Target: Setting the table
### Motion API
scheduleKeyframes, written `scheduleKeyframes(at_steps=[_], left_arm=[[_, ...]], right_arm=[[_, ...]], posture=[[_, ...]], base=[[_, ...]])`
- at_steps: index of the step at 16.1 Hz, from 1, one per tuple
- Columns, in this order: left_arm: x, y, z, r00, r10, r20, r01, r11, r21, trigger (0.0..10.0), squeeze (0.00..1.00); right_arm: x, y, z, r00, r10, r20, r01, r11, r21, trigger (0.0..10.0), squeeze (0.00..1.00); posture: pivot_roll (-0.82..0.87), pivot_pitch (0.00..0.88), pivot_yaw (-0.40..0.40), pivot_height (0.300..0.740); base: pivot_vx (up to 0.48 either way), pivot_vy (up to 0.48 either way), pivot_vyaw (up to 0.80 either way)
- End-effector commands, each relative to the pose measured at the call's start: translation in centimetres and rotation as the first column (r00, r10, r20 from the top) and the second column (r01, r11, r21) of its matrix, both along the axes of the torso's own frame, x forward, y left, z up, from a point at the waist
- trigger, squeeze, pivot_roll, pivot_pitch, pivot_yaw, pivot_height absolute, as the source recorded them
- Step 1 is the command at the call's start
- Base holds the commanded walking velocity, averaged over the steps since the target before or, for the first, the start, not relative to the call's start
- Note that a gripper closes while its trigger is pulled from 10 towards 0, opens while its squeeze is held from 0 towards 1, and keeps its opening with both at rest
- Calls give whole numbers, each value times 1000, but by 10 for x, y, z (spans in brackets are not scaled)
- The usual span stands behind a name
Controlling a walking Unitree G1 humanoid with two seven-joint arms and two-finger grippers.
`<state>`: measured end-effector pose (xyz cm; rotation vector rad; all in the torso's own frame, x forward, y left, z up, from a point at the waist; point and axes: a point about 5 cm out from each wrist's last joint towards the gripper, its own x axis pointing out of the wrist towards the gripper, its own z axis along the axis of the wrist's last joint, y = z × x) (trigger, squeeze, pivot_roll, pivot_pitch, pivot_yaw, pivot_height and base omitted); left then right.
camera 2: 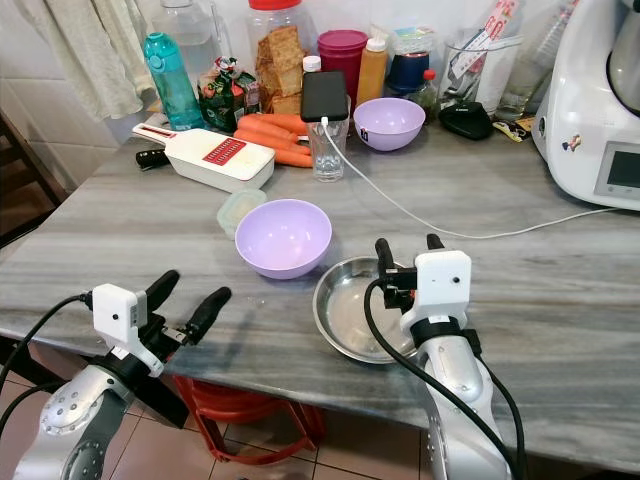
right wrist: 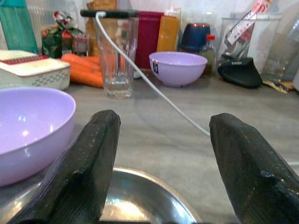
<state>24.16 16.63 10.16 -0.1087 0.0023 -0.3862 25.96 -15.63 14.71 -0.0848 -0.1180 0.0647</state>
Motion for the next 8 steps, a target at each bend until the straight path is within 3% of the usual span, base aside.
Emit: scheduleKeyframes(at_steps=[1,7,8], left_arm=[[2,7,-3,998,60,-21,-59,998,29,10000,0],[13,12,-2,986,166,-18,-165,984,66,10000,0],[13,12,-3,985,171,-19,-170,983,71,10000,0]], right_arm=[[-3,3,2,1000,1,-2,-1,1000,1,10000,0],[0,3,3,1000,1,2,-1,1000,14,10000,0],[0,4,3,1000,2,4,-2,1000,17,10000,0]], posture=[[-101,65,65,740],[-105,61,69,740],[-105,59,71,740]], base=[[0,0,-800],[0,0,-800],[0,0,0]])
